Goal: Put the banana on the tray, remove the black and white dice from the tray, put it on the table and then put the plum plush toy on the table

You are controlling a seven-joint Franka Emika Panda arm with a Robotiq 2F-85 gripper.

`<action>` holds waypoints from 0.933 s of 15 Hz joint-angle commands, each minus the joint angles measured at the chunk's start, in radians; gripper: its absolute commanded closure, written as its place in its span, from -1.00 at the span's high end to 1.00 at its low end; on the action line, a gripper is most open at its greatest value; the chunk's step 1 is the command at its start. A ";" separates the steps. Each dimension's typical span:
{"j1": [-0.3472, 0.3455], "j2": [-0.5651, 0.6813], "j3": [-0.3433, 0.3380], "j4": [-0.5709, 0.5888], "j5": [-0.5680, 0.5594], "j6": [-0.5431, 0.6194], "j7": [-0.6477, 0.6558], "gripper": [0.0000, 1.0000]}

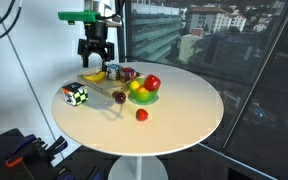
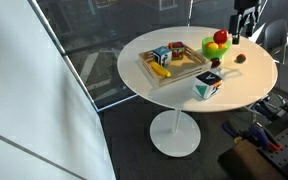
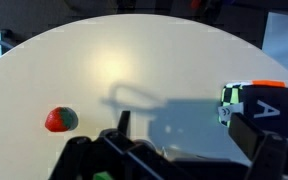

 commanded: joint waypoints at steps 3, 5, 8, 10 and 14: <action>0.004 -0.101 0.005 -0.039 0.000 0.030 0.022 1.00; 0.004 -0.121 0.007 -0.047 -0.001 0.053 0.034 1.00; 0.003 -0.135 0.010 -0.058 -0.006 0.081 0.042 1.00; 0.002 -0.106 0.005 -0.032 0.002 0.059 0.017 1.00; 0.002 -0.106 0.007 -0.035 0.002 0.061 0.017 1.00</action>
